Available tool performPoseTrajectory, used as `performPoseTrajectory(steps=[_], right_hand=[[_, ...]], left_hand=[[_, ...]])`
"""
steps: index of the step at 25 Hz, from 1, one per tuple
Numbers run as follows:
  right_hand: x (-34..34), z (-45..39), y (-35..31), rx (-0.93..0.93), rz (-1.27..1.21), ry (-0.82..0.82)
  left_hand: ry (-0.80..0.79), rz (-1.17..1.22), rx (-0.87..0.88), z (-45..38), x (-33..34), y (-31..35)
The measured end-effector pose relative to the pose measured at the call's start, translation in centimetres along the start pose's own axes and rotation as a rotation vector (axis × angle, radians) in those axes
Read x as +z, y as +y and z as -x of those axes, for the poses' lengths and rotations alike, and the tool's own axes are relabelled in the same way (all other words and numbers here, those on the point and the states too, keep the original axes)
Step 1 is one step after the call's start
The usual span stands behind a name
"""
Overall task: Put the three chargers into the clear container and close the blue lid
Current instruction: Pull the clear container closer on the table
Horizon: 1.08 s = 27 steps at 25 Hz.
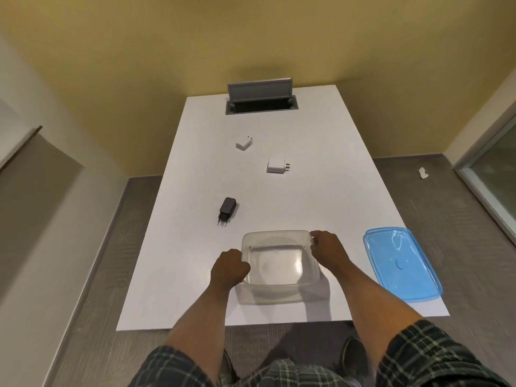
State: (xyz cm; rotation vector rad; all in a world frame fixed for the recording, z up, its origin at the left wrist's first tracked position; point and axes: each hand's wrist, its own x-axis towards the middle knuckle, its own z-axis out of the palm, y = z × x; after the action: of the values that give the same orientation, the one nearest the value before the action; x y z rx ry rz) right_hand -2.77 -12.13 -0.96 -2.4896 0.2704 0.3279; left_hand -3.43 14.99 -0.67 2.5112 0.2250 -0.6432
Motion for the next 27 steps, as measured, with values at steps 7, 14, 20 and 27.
performPoseTrajectory(steps=[7,14,20,27], right_hand=[[0.31,0.39,0.14,-0.01,0.037,-0.026],[0.26,0.36,0.22,-0.002,0.041,-0.048],[0.07,0.44,0.31,0.04,0.035,-0.079],[0.49,0.32,0.15,0.071,0.037,-0.105]], left_hand=[[-0.018,-0.116,-0.01,0.04,0.41,-0.48],[-0.048,-0.206,0.005,-0.07,0.56,-0.5],[-0.089,-0.235,0.005,-0.3,0.31,-0.47],[0.009,-0.42,0.108,0.2,0.81,-0.99]])
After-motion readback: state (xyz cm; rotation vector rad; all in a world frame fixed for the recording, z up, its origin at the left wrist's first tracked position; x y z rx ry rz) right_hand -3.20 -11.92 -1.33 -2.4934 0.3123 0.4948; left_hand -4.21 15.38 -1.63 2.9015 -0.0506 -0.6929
